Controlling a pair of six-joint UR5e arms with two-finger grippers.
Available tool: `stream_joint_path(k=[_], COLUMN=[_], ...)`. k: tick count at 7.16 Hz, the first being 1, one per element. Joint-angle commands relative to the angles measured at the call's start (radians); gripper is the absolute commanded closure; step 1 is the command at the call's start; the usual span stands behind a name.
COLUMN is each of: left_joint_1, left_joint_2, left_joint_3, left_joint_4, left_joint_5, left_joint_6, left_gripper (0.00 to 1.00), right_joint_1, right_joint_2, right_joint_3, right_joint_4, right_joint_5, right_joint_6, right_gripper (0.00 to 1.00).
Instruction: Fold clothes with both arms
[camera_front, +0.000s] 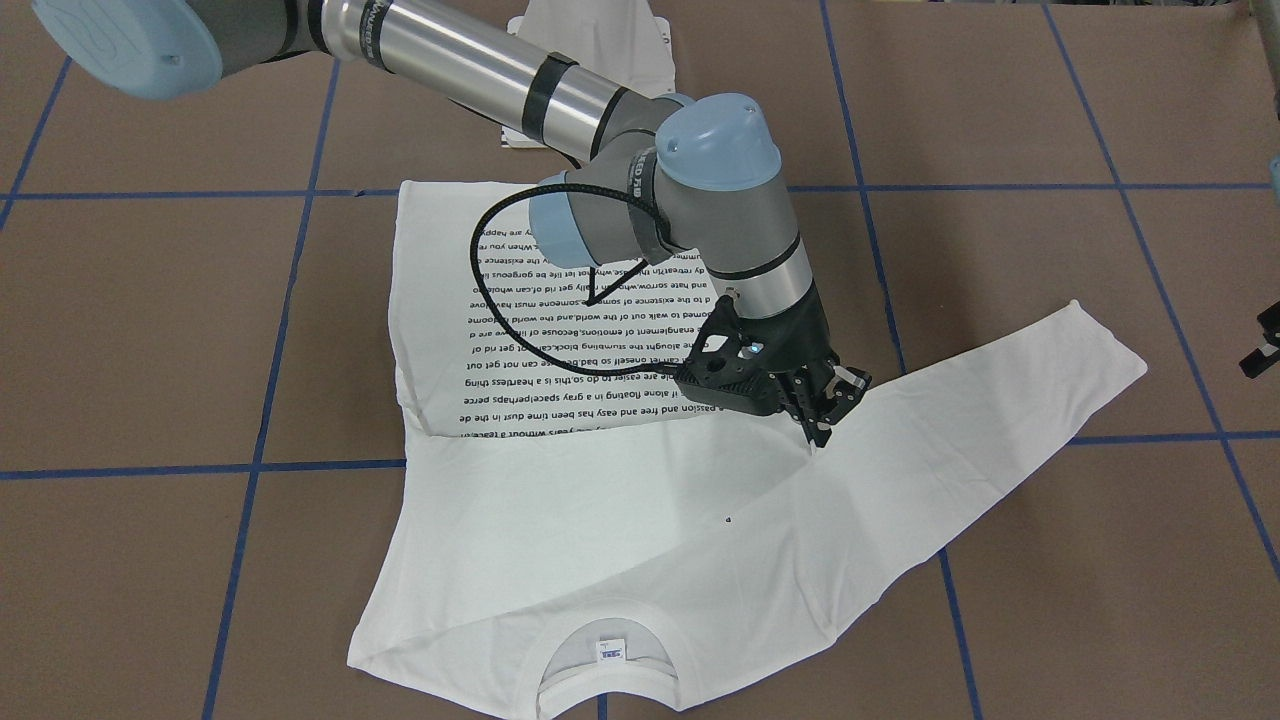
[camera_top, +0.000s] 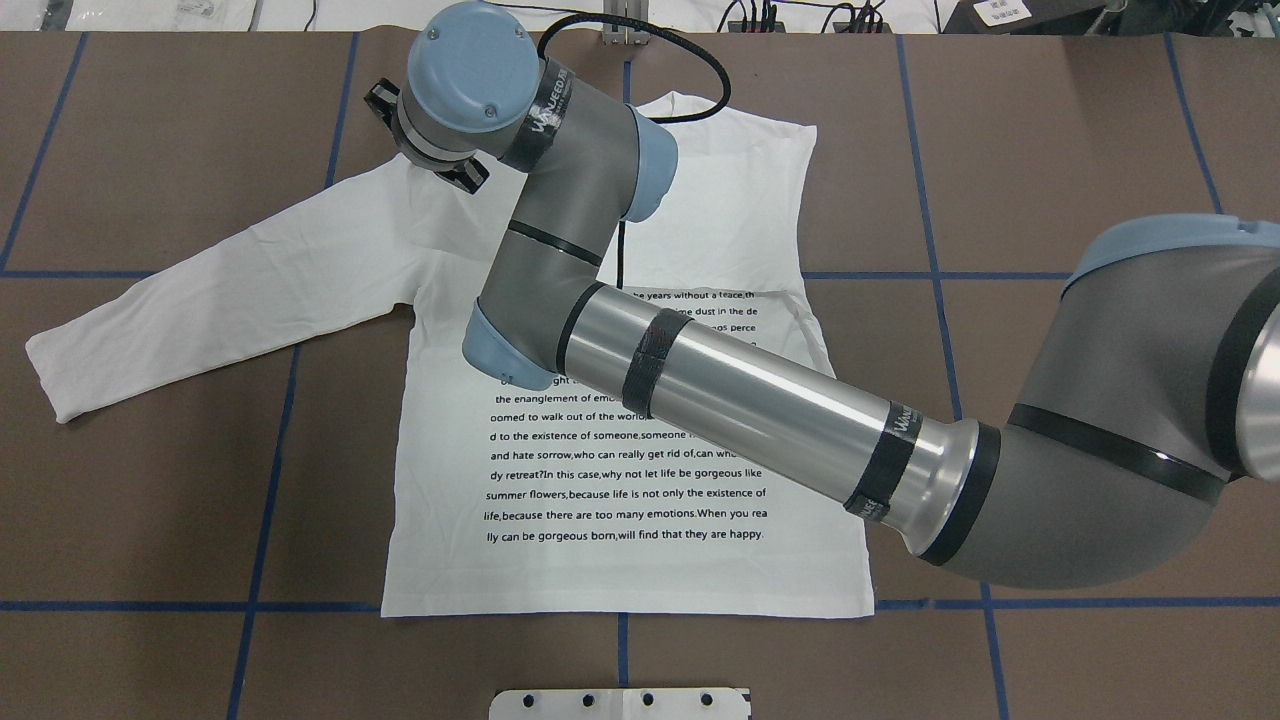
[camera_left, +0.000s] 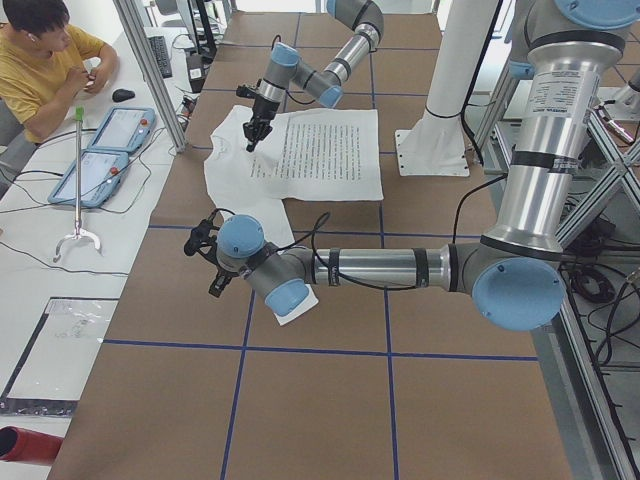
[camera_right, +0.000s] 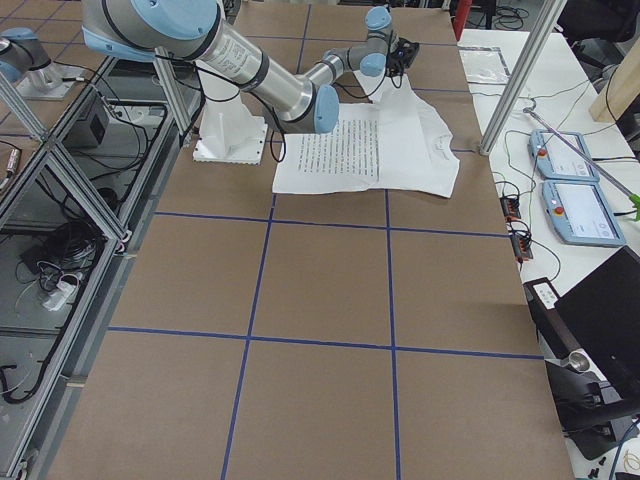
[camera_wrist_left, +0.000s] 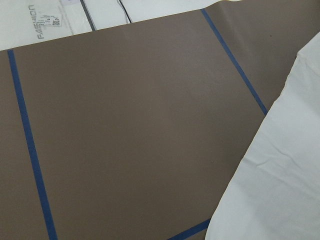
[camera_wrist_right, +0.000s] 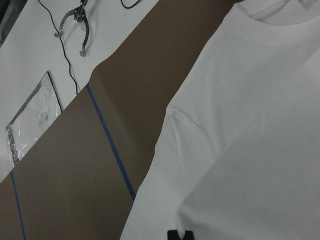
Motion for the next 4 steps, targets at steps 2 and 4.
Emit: stream_joint_path(k=[2,4], left_joint_1=[0.023,0.043], left_joint_2=[0.0,0.002], left_joint_3=[0.014,0.046], left_joint_4=[0.001,0.008], left_joint_5=[0.0,-0.001], left_joint_6=[-0.001,-0.057], left_gripper=[0.0,0.02], right_joint_1=[-0.011,-0.011], right_joint_2=[0.001,0.001], right_joint_3=[-0.02,-0.011], right_joint_4=[0.015,0.012], right_joint_5=[-0.052,-0.056], right_joint_6=[0.002,0.038], right_gripper=[0.01,0.01])
